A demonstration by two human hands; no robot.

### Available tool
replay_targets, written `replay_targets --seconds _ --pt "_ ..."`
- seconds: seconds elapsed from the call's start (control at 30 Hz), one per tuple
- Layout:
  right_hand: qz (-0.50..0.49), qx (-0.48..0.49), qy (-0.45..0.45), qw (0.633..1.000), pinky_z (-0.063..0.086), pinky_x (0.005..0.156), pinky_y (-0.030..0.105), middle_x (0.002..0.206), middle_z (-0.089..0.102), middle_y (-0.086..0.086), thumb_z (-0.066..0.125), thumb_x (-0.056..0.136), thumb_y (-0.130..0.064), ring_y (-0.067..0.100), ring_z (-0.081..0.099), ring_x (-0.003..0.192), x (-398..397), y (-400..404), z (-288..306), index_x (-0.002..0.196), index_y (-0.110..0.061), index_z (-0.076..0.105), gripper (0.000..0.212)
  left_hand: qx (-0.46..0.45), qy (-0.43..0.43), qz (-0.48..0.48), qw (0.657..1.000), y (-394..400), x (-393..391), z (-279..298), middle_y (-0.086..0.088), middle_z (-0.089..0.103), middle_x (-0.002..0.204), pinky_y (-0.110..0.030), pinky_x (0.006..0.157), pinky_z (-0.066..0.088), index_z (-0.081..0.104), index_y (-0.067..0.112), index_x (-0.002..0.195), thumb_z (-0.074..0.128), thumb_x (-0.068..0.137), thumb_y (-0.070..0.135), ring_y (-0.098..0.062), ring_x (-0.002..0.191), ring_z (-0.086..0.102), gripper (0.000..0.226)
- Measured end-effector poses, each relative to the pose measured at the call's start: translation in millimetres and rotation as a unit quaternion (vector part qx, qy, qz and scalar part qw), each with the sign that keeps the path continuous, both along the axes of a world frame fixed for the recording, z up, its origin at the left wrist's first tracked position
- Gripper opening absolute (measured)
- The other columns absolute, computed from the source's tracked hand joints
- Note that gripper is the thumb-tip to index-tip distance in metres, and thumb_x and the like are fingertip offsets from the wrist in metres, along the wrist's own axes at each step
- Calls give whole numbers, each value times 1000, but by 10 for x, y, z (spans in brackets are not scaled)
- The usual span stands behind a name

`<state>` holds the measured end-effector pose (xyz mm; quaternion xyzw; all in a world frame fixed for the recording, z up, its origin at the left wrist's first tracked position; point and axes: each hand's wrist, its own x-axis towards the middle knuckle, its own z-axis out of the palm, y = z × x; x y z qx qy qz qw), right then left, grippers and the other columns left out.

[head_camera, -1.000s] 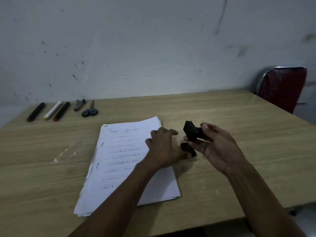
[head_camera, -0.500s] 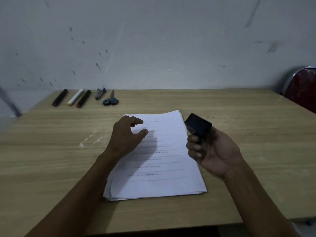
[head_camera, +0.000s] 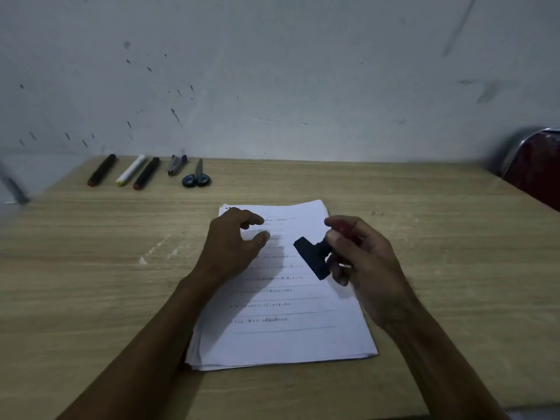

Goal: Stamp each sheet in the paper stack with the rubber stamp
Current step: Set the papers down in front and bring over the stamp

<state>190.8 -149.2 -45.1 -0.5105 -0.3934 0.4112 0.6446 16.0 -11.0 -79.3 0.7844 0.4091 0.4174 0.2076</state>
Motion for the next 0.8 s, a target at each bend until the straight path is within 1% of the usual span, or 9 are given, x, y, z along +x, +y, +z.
replay_targets --seconds 0.03,0.1,0.2,0.27,0.47,0.57,0.6,0.7,0.8 --pt "-36 30 -107 993 43 52 23 84 62 4 67 88 -8 11 57 62 -17 -12 0 103 -16 64 17 -5 -9 4 1000 14 8 -8 8 65 96 -2 67 37 71 16 99 77 77 20 -1 84 56 22" --pt "-88 81 -278 953 50 60 22 87 65 -8 71 85 -10 9 62 75 -51 -37 -1 103 -22 63 23 -13 -23 13 1000 37 20 -31 12 65 93 -2 66 37 71 18 96 77 77 20 1 85 58 20" --pt "-113 144 -392 901 46 58 19 87 64 -14 76 81 -12 12 59 72 -90 -49 11 102 -18 60 27 -10 -45 20 999 56 40 -50 18 64 90 -4 65 37 71 20 92 77 77 21 -1 86 61 15" --pt "-125 166 -421 883 46 58 19 84 64 -12 77 80 -17 13 58 71 -98 -27 15 103 -17 61 28 -1 -56 21 998 59 35 -54 16 65 91 -6 66 38 71 18 92 76 78 20 -2 86 62 14" --pt "-123 164 -432 878 44 55 15 82 64 -13 78 80 -15 7 60 72 -126 21 48 100 -16 60 27 11 -49 6 999 33 -11 -63 10 66 95 -6 66 40 71 19 95 78 76 22 -2 85 61 20" --pt "-142 107 -438 881 50 55 25 79 63 -12 71 85 -23 7 62 70 -98 38 57 97 -21 54 21 19 7 -27 999 10 20 -32 8 65 101 -6 76 37 69 19 101 78 76 24 -7 91 57 27" --pt "-149 76 -442 881 51 56 29 75 62 -11 67 87 -26 8 61 67 -57 51 58 97 -22 51 19 14 33 -41 999 13 43 -18 7 64 105 -10 82 38 67 19 104 77 77 26 -9 97 56 29" --pt "-142 13 -451 881 47 55 39 67 58 -5 57 92 -25 11 55 56 78 74 75 96 -22 46 12 -8 119 -82 989 11 126 0 5 61 119 -35 98 40 64 23 113 71 78 44 -17 114 51 42" --pt "-126 -8 -471 873 45 56 37 66 58 -5 53 92 -23 10 53 56 150 52 93 93 -24 51 3 -22 194 -110 975 -47 185 -39 9 56 126 -40 100 39 62 31 116 55 72 61 -17 121 45 54"
